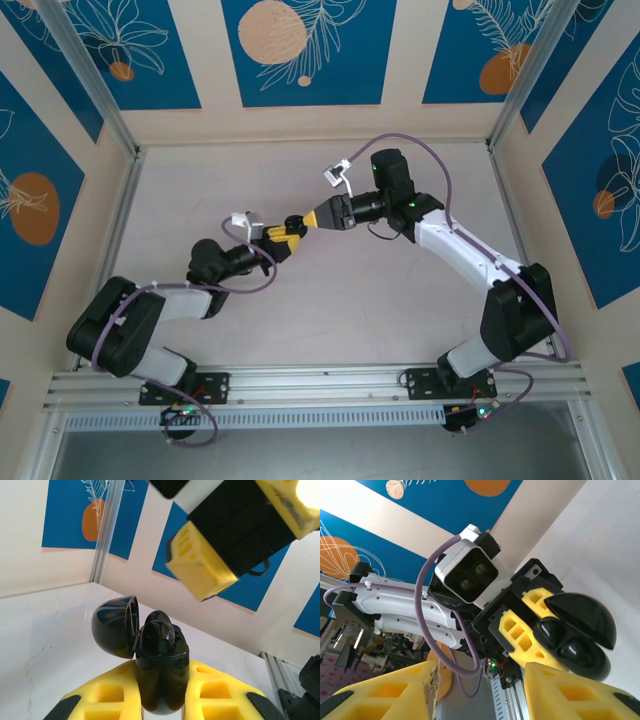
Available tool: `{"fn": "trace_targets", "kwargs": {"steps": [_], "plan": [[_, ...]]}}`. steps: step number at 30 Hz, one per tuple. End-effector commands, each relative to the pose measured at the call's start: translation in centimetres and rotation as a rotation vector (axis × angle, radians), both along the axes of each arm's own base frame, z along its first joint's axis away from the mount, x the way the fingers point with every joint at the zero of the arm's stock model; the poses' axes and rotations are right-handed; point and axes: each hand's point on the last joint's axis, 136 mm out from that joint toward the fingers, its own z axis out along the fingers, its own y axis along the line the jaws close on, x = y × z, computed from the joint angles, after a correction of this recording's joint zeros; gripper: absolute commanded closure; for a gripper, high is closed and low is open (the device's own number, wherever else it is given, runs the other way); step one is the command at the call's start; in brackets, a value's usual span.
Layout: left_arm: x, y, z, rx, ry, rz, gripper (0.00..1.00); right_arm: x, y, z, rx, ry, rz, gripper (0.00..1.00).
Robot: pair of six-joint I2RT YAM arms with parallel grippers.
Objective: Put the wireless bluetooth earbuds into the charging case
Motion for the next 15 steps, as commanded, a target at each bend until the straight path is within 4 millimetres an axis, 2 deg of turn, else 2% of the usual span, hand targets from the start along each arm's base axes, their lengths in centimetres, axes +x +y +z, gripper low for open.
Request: {"fn": "trace_targets", "kwargs": {"steps": [1,3,5,9,15], "plan": [[0.0,0.0,1.1,-0.029,-0.031,-0.017,1.0,1.4,-1.2,-1.1,-0.054,0.023,-0.097,0.46],[-0.4,-0.2,1.3,-0.03,-0.035,-0.044,1.0,2.4,-1.2,-1.5,-0.085,0.021,-0.128,0.36],[-0.7,-0.4,1.7,-0.033,-0.038,-0.068,1.0,3.1,-0.7,-1.5,-0.091,0.012,-0.12,0.32],[-0.9,-0.6,2.0,-0.037,-0.039,-0.091,1.0,3.8,0.8,-1.8,-0.088,0.017,-0.057,0.31],[-0.8,-0.5,1.9,-0.037,-0.038,-0.086,1.0,2.6,3.3,-1.1,-0.028,0.029,0.089,0.32]]}}
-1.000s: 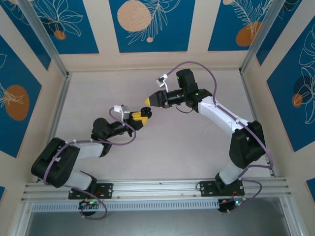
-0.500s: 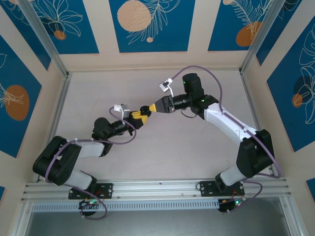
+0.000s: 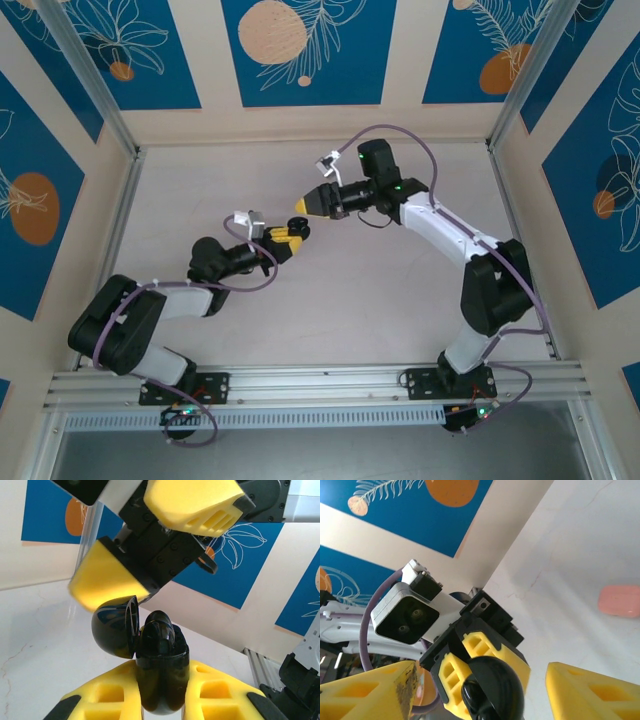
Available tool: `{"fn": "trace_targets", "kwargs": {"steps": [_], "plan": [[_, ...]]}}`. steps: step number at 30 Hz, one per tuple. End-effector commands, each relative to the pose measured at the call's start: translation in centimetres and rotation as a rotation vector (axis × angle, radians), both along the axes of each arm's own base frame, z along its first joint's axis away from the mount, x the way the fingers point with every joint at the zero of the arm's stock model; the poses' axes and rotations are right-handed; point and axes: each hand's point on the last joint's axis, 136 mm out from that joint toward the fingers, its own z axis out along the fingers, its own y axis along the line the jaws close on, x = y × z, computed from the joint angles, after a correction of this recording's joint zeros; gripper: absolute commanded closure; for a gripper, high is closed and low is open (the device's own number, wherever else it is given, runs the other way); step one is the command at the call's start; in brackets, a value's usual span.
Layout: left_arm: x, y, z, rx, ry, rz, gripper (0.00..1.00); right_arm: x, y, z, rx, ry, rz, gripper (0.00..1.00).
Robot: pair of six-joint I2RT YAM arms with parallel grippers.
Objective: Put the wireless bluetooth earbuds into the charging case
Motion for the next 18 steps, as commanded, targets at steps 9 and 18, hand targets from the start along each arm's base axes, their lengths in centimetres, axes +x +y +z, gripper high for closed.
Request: {"fn": "trace_targets", "kwargs": {"steps": [9,18], "plan": [[0.8,0.5,1.0,-0.027,-0.033,0.047,1.0,-4.3,0.0,2.7,0.085,-0.012,0.147,0.44],[2.5,1.1,-2.1,0.006,0.152,0.132,1.0,-1.8,-5.0,0.5,-0.036,0.005,-0.153,0.49]]}}
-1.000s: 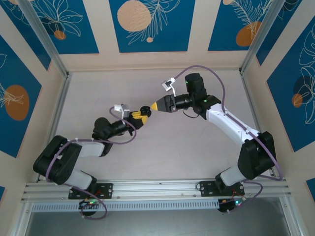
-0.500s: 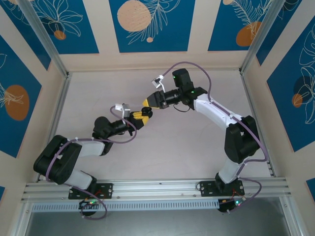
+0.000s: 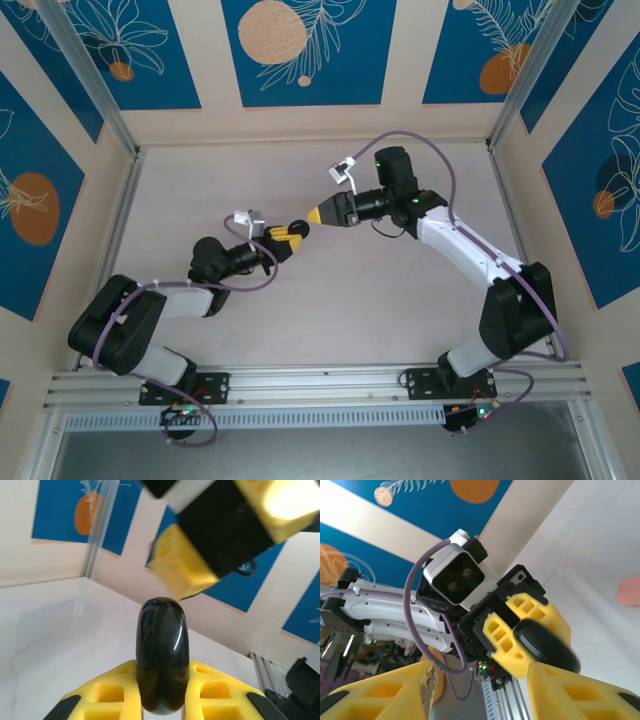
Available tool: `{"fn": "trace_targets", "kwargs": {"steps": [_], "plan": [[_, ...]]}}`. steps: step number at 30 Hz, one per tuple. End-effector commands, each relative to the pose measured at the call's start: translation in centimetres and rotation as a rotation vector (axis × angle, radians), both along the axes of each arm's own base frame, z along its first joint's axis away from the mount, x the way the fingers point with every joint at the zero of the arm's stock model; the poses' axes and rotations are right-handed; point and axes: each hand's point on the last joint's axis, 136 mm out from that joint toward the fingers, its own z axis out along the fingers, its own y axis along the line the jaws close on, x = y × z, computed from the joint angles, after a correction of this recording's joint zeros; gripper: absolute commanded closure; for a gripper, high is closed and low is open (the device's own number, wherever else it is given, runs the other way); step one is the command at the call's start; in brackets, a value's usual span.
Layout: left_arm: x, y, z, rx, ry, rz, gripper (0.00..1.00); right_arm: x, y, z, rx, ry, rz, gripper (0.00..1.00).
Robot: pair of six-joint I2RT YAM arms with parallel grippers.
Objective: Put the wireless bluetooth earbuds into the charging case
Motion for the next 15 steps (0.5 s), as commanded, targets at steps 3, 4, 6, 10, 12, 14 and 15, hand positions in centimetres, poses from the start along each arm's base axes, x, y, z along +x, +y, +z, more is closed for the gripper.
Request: {"fn": "trace_targets", "kwargs": {"steps": [3,4,6,10,12,14,15], "plan": [[2.2,1.0,-4.2,0.016,0.263,0.115,1.0,2.6,-3.4,-4.5,-0.16,0.143,-0.243,0.5],[2.5,1.1,-5.4,0.022,0.335,0.134,1.0,3.0,-3.9,-5.3,-0.18,0.171,-0.279,0.51],[2.9,1.1,-7.7,0.052,0.47,0.152,1.0,3.5,-4.6,-6.5,-0.212,0.216,-0.325,0.51],[2.8,1.3,-12.0,0.144,0.707,0.183,1.0,3.9,-5.4,-8.0,-0.257,0.263,-0.369,0.51],[2.6,1.5,-13.5,0.187,0.789,0.197,0.99,3.9,-5.6,-8.4,-0.269,0.271,-0.376,0.51],[2.3,1.6,-14.9,0.236,0.87,0.21,0.97,3.9,-5.6,-8.7,-0.275,0.277,-0.377,0.51],[2.1,1.8,-15.7,0.262,0.917,0.222,0.95,3.9,-5.6,-8.8,-0.277,0.279,-0.377,0.51]]}}
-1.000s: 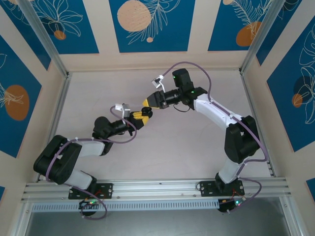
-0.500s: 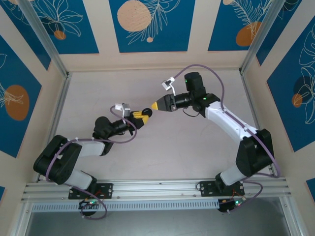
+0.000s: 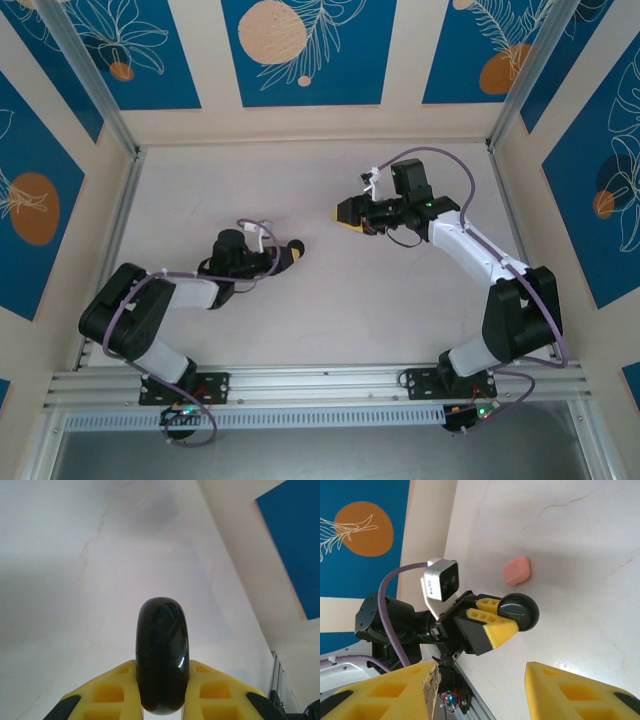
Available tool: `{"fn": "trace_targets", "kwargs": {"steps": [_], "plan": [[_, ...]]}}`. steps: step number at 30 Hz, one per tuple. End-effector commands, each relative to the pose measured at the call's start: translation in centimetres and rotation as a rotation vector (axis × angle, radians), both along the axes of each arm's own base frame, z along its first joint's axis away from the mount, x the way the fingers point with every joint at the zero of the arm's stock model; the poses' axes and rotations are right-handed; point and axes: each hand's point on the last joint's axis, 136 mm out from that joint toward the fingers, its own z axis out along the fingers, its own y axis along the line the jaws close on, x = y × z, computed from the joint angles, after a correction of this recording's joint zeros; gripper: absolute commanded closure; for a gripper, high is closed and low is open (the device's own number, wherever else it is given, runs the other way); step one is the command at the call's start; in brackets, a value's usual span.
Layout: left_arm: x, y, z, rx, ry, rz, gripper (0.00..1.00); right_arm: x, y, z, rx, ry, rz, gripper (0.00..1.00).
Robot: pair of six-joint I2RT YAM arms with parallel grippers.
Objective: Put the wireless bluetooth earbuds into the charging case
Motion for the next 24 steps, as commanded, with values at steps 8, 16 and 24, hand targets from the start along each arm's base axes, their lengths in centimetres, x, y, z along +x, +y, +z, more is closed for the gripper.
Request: {"fn": "trace_targets", "kwargs": {"steps": [8,16,24], "plan": [[-2.4,2.3,-6.7,0.208,0.428,0.078,0.94,-0.2,-0.8,-1.9,-0.05,0.055,-0.026,0.51],[-3.6,4.2,-7.3,0.341,0.517,0.114,0.68,0.0,-2.6,-2.2,-0.081,0.05,-0.073,0.47],[-3.4,9.5,-3.0,0.588,0.402,0.228,0.21,2.1,-9.4,-3.4,-0.267,-0.076,-0.246,0.32]]}}
